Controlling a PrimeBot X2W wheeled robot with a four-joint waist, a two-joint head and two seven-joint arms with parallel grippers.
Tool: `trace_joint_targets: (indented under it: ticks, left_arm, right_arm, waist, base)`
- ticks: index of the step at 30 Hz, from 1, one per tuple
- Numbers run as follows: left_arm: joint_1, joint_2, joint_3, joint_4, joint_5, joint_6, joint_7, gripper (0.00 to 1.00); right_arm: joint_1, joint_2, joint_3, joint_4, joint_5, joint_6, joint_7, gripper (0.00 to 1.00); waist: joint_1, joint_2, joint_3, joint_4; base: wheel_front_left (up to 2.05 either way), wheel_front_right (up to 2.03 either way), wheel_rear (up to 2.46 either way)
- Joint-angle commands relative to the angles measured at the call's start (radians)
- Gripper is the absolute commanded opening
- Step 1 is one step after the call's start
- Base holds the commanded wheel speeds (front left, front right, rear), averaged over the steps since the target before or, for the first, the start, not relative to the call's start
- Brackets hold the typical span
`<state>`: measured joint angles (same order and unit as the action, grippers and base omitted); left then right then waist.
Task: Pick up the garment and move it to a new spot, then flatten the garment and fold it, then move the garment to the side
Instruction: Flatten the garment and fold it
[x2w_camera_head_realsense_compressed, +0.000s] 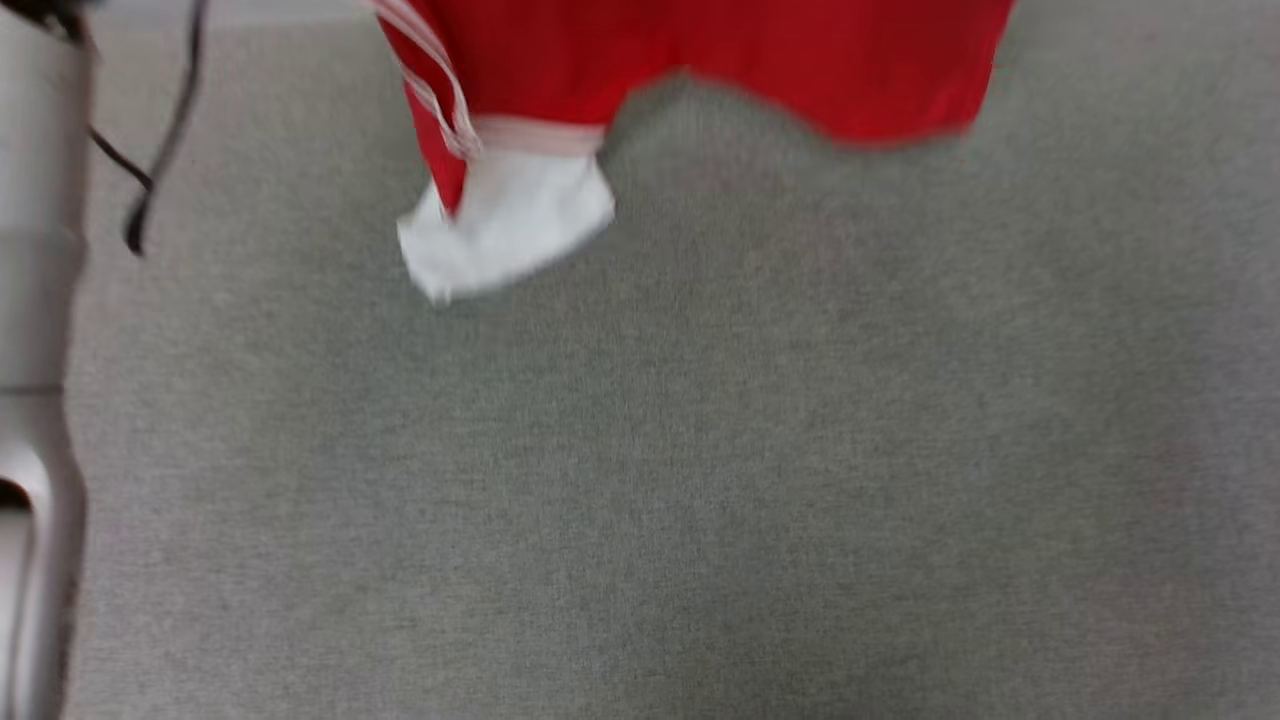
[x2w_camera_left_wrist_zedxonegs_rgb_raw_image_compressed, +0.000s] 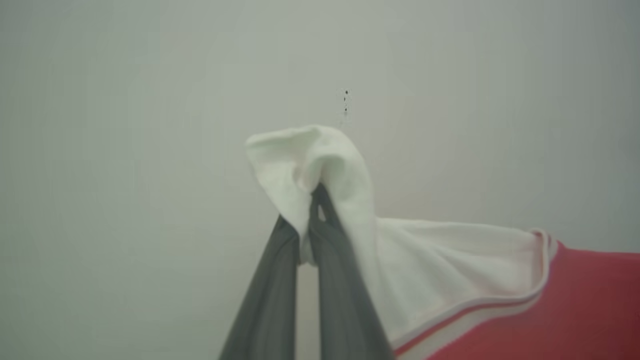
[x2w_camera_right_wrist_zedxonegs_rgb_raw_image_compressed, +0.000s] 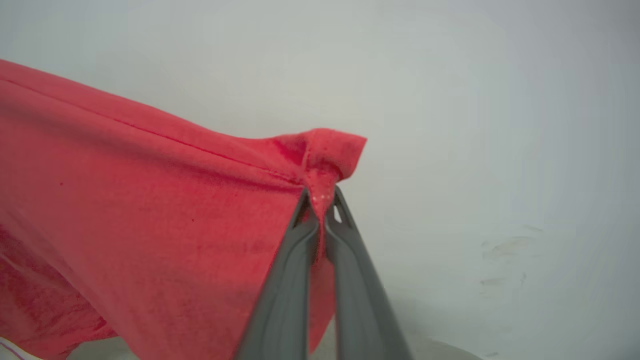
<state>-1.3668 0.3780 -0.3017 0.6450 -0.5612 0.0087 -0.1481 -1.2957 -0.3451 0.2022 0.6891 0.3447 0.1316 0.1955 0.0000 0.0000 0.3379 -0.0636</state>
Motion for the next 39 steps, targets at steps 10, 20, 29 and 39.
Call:
trace_joint_targets:
  ticks: [10,20,29,39]
  left_arm:
    - [-0.291,0.041,-0.004,0.033,0.05,-0.009,-0.012,0.0]
    - [-0.326,0.027,-0.025,0.039,0.049,-0.005,0.01,0.0]
    - [-0.181,-0.005,-0.044,0.065,0.0,-0.021,0.067,0.0]
    - [0.186,-0.001,-0.035,0.046,-0.103,-0.071,0.072,0.0]
  right_arm:
    - [-0.255,-0.007,-0.022,-0.012,-0.049,-0.002,-0.087,0.0]
    - [-0.372,0.01,0.051,0.023,-0.024,-0.002,-0.11,0.0]
    - [-0.304,0.02,0.159,0.11,0.077,-0.002,-0.124,0.0]
    - [0.021,-0.039,0.326,0.087,0.22,-0.002,-0.175,0.0]
  waist:
    - [0.0,0.0,0.254,-0.004]
    - [0.0,0.0,0.391,0.013]
    - [0.0,0.0,0.385,0.032]
    - [0.0,0.0,0.21,0.045]
  base:
    - [0.0,0.0,0.0]
    - [0.0,0.0,0.0]
    - [0.0,0.0,0.0]
    - [0.0,0.0,0.0]
